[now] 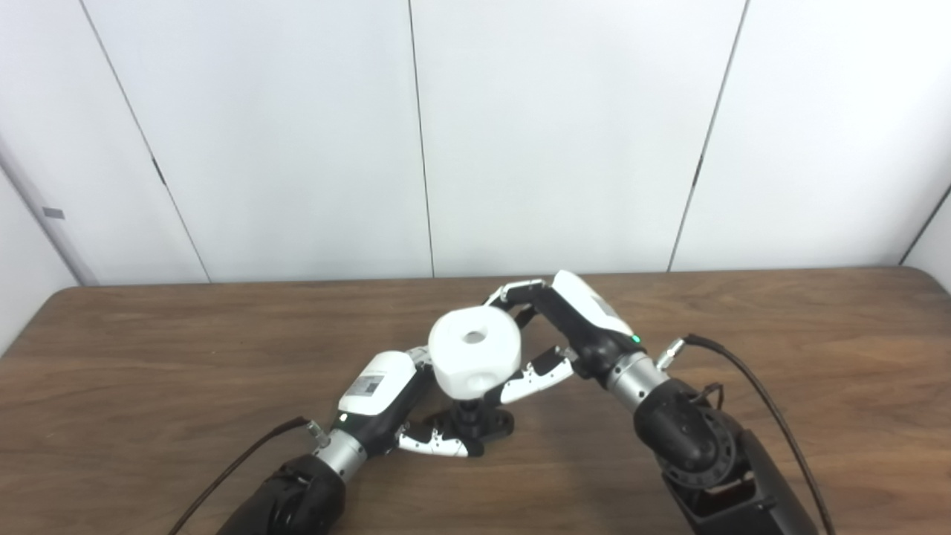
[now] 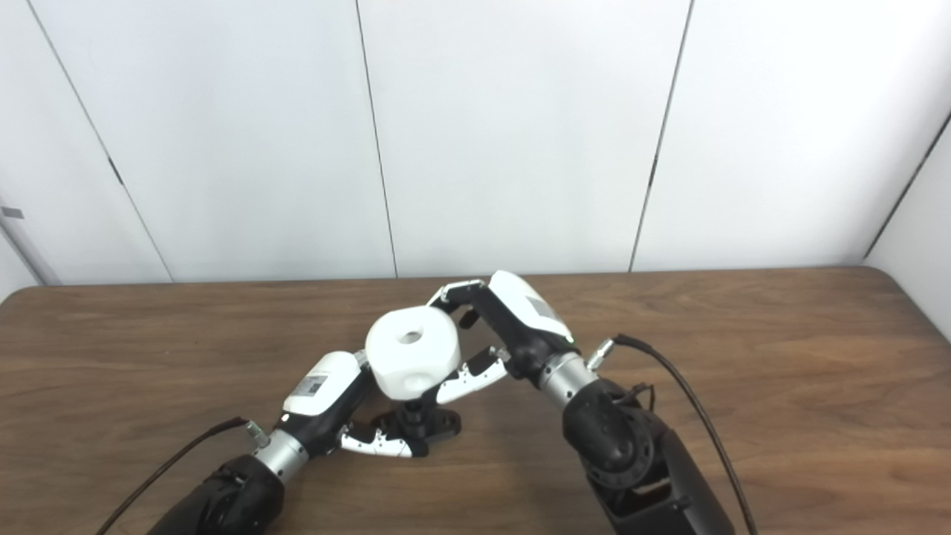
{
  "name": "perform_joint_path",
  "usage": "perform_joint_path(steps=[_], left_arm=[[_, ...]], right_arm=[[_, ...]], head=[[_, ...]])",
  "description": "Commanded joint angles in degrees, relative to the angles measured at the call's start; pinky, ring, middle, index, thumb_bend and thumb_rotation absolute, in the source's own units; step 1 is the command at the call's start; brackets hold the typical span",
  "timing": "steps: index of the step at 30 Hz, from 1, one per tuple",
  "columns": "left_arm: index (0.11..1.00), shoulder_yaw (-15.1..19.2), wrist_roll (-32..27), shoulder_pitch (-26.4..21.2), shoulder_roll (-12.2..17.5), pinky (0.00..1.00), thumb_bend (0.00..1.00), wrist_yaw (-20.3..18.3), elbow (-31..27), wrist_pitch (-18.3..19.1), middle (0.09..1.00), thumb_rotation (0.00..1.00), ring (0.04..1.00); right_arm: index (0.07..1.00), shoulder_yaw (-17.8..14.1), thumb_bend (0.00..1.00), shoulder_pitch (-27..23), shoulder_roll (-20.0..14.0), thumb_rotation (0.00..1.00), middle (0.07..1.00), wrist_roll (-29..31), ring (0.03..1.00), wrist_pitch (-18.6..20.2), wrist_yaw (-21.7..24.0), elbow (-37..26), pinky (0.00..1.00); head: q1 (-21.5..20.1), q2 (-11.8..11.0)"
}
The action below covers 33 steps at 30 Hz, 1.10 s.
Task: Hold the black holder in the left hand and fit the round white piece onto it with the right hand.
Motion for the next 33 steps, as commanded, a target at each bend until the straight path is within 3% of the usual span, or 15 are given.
perform_joint_path(steps=[1,25,33], left_arm=[[0.484,-3.8,3.02,4.48,-1.44,0.89,0.52,-5.51,4.82,3.56,0.848,0.05,0.91],[0.484,-3.42,2.5,4.89,-1.28,0.89,0.52,-6.11,3.82,4.23,0.851,0.06,0.914],[0.484,-3.36,2.39,5.15,-1.32,0.91,0.52,-6.44,2.88,4.62,0.85,0.05,0.918]], right_arm=[[0.48,-0.91,0.52,-2.21,0.13,0.14,0.718,0.51,0.754,-0.45,-0.4,-2.57,0.64],[0.48,-0.21,0.52,-2.2,0.97,0.13,0.714,-1.18,0.73,-1.0,-0.86,1.44,0.63],[0.48,1.52,0.52,-2.09,1.54,0.13,0.701,-2.1,0.691,-4.72,-2.77,6.38,0.58]], head=[[0.04,0.03],[1.09,1.22],[1.69,1.48]])
